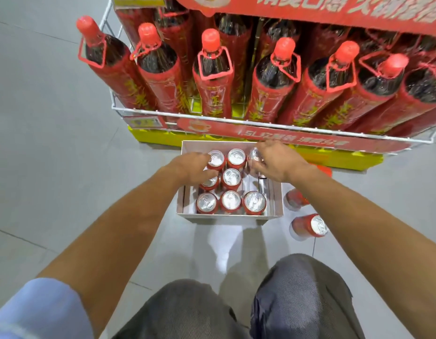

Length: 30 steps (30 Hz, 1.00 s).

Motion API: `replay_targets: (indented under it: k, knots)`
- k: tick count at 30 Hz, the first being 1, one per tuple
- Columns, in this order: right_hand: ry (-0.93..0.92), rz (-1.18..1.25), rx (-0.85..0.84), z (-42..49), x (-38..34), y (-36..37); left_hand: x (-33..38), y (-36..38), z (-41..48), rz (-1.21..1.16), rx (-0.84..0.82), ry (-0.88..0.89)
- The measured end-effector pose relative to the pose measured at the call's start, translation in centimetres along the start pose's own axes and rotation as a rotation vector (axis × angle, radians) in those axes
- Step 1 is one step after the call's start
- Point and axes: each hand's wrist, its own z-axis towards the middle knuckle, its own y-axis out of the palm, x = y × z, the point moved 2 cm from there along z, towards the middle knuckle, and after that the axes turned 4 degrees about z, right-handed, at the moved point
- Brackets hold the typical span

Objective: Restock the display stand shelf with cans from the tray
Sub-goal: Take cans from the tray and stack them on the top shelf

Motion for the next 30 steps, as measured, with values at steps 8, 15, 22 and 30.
replay_targets:
  k: [8,15,22,30]
  knots:
    - [-0.019,0.011,0.120,0.8,0.5,1.5,-0.1,3.2,0.7,-0.063,0.015,-0.035]
    - [-0.002,-0.002,0.179,1.8,1.4,3.2,-0.2,5.6,1.9,-0.144,0.114,-0.065]
    - [0.058,0.003,0.190,3.2,1.5,5.0,-0.5,7.6,2.5,-0.255,0.241,-0.127]
    - [0.048,-0.024,0.144,3.0,1.1,4.6,-1.6,5.4,2.4,-0.342,0.150,-0.026]
